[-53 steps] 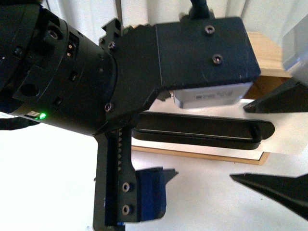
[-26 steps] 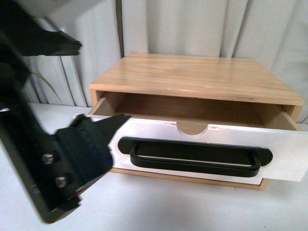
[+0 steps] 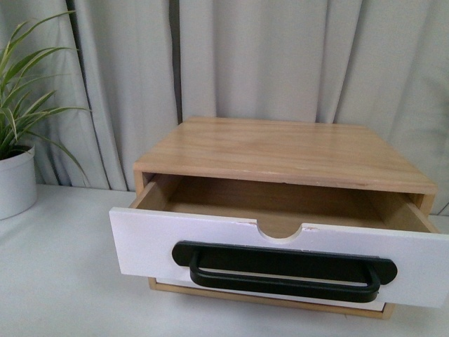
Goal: Pull drawer
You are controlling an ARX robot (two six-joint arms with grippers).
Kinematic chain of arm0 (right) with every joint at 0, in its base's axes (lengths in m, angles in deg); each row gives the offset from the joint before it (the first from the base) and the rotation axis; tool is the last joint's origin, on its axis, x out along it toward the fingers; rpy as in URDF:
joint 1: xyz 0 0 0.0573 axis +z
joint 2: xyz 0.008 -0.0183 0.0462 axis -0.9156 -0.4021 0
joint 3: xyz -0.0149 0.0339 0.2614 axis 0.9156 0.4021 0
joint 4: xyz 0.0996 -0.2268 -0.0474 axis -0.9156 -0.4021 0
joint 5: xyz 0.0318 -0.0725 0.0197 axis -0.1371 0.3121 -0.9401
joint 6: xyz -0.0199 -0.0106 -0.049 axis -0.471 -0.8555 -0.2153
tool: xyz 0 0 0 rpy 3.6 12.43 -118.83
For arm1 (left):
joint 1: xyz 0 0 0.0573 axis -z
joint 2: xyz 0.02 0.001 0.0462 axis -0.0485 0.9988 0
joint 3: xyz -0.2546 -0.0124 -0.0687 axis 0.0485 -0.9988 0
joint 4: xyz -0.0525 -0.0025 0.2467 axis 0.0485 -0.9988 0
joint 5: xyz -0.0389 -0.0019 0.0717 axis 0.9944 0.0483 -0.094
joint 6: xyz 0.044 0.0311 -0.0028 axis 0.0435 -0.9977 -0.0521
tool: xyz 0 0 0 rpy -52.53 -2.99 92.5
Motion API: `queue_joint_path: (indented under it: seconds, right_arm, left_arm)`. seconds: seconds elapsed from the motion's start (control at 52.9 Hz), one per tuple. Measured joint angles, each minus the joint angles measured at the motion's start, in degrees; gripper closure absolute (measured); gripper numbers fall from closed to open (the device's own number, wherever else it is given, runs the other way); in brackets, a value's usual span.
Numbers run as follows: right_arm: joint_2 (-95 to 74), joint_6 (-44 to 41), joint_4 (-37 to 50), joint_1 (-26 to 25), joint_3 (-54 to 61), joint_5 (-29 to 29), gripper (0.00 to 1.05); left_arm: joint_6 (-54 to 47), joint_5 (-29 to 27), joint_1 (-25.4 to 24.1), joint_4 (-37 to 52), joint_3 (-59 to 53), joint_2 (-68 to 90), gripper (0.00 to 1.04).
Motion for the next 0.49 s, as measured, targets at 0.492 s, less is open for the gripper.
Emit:
queue_joint_path:
  seconds: [0.492]
  right_arm:
    - [10.4,10.7,5.0,10.5,6.9,24.5,0.50]
  left_arm:
    - [18.9,16.3,-10.1,-1.9,-4.7,-11.9,0.38]
